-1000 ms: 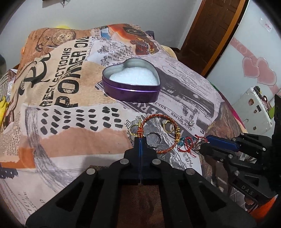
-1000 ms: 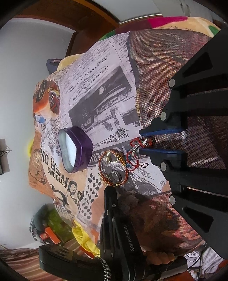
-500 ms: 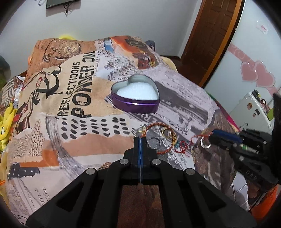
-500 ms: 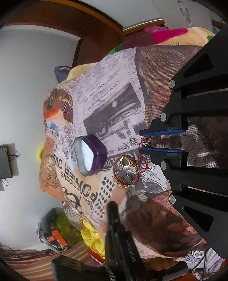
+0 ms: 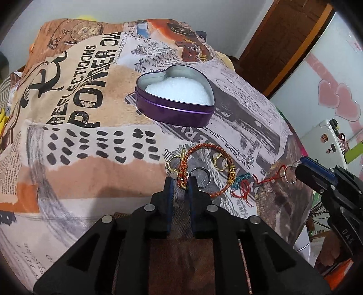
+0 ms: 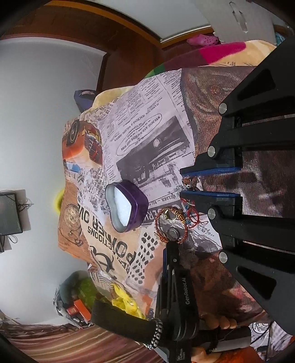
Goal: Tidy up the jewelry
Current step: 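Grasp the gold-orange bracelet with the left tool while the right tool grasps a red-stone ring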
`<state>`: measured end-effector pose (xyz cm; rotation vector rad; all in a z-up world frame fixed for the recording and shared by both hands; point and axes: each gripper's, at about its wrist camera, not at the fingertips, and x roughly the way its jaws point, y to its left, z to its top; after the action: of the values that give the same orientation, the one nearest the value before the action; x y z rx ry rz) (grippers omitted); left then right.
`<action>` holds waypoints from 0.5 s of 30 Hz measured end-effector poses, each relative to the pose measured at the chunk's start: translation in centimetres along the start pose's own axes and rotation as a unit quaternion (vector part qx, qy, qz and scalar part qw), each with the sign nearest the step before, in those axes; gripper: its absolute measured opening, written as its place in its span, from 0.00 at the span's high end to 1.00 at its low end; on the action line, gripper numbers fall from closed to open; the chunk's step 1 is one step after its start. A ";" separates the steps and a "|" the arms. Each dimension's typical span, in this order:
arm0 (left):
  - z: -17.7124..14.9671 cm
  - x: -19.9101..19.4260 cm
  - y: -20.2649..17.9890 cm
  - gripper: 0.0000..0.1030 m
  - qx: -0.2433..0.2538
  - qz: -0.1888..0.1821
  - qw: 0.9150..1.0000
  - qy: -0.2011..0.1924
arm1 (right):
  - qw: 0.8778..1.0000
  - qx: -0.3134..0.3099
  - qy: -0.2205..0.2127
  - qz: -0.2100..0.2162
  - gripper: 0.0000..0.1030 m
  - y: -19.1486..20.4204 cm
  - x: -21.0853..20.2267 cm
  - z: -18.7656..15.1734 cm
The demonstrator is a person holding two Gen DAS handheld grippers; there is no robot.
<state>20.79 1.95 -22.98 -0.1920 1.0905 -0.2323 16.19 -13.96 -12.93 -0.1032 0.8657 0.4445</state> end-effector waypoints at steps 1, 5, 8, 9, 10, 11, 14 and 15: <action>0.1 0.1 -0.1 0.88 0.001 0.000 1.000 0.001 | 1.000 0.001 0.001 0.000 0.89 -0.1 0.0 -0.1; 0.5 0.6 -0.6 0.82 0.007 0.002 1.000 0.003 | 1.000 0.003 0.003 0.002 0.89 -0.3 0.3 -0.2; 0.8 1.0 -0.9 0.82 0.010 0.006 1.000 0.002 | 1.000 0.003 0.002 0.002 0.89 -0.4 0.3 -0.3; 0.9 1.1 -1.0 0.82 0.011 0.008 1.000 0.000 | 1.000 0.003 0.002 0.002 0.89 -0.4 0.2 -0.3; 0.9 1.1 -1.0 0.82 0.012 0.010 1.000 -0.001 | 1.000 0.003 0.002 0.002 0.89 -0.4 0.2 -0.3; 0.9 1.2 -1.1 0.82 0.014 0.012 1.000 -0.003 | 1.000 0.004 0.001 0.003 0.89 -0.4 0.2 -0.2; 0.8 1.2 -1.3 0.91 0.023 0.027 0.999 -0.009 | 1.000 0.005 0.000 0.003 0.89 -0.5 0.1 -0.2; 0.8 1.2 -1.3 0.91 0.026 0.033 0.999 -0.012 | 1.000 0.005 -0.001 0.002 0.89 -0.5 0.1 -0.2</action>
<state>21.94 0.39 -23.33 -0.1113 1.0648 -0.1979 16.31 -14.40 -13.15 -0.0915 0.8673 0.4438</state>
